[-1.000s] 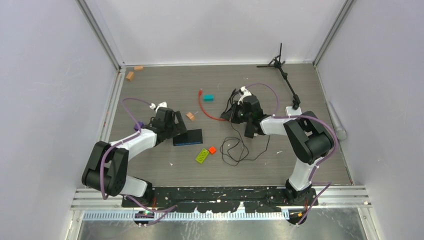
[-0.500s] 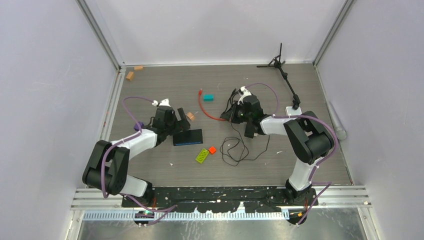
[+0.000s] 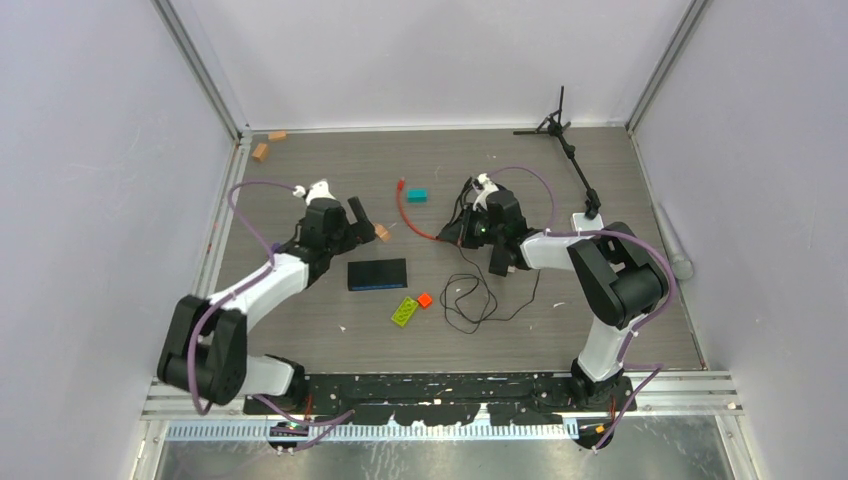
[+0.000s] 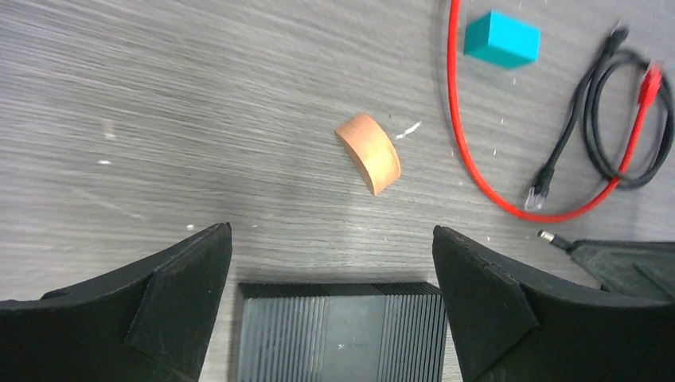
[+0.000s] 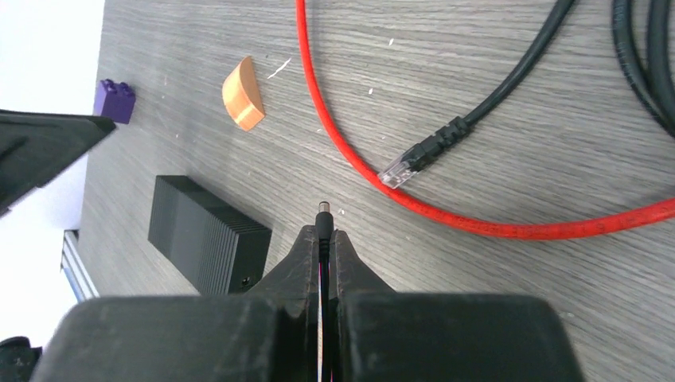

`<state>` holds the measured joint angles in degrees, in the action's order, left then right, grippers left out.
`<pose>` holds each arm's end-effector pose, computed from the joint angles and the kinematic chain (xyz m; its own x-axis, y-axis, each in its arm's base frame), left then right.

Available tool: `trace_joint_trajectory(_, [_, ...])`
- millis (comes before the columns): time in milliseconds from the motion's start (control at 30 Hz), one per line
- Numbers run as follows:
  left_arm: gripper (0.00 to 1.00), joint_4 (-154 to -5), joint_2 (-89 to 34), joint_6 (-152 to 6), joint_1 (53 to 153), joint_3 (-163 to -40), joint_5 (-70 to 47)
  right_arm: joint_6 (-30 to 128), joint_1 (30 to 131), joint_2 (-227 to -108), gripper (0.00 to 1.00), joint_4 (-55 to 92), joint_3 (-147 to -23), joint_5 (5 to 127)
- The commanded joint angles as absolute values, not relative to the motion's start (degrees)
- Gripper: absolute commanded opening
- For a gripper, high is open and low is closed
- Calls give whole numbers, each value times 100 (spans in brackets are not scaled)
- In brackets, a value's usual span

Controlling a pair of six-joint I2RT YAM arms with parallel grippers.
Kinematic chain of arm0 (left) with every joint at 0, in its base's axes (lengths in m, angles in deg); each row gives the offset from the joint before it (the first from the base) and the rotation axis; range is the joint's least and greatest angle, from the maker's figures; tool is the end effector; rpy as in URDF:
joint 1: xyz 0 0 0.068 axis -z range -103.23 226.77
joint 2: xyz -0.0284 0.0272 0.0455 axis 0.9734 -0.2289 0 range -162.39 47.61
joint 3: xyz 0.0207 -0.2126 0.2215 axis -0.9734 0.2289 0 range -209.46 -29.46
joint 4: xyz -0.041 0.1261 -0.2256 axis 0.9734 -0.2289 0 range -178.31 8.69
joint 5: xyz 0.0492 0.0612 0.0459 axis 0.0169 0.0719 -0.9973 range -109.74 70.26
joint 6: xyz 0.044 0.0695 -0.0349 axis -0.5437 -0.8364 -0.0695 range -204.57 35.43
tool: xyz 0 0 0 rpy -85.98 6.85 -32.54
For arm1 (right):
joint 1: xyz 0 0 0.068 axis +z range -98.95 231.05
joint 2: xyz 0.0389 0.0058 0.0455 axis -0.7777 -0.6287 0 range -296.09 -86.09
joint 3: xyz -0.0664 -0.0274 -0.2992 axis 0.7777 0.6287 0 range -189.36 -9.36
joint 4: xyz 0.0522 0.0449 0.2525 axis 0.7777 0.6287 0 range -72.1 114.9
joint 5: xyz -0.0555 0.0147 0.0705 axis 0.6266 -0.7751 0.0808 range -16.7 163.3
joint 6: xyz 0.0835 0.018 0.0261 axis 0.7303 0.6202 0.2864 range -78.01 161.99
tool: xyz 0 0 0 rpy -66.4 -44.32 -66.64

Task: Insert the plug into the switch port
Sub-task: Move the switch port to the center of the board.

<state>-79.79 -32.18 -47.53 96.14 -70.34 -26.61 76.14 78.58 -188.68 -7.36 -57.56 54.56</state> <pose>0.3021 -0.0962 0.2084 -0.6016 -0.4223 -0.6780 -0.1536 0.8941 -0.4206 0.3495 0.2109 0.1690 -0.7427 0.2124 -0.6350 -0.3259 0.7138 0.6199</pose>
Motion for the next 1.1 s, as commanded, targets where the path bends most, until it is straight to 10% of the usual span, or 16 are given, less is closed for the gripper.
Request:
trace_joint_trajectory(0, [99, -8540, -2243, -4694, 9601, -6832, -3688, 7566, 7855, -18860, 0, -1014, -5814, 4891])
trace_joint_trajectory(1067, [63, -7154, -3671, -4792, 9601, -6844, -1169, 8382, 7901, -19009, 1, -1781, -5089, 3723])
